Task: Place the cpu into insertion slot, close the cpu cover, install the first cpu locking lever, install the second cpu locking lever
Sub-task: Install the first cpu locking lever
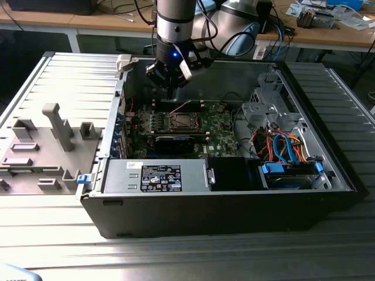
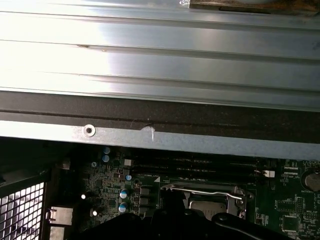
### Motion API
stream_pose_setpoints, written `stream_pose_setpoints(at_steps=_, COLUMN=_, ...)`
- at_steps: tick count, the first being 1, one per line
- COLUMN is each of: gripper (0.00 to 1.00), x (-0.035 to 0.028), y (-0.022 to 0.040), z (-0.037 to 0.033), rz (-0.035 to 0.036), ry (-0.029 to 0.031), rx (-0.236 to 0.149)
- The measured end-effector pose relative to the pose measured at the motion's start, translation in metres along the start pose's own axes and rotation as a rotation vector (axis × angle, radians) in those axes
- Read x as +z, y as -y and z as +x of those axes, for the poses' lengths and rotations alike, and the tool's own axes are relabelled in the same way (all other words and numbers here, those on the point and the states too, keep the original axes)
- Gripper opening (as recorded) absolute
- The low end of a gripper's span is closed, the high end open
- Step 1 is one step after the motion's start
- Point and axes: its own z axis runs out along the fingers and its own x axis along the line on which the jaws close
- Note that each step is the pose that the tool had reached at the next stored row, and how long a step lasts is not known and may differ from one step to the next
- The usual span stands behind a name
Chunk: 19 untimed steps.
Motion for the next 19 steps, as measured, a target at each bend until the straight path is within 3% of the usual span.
stream_pose_setpoints(at_steps=19, gripper=0.11, x=0.0043, y=0.0004, z=-0.0016, rz=0.0000, ry=0.0000, rx=0.000)
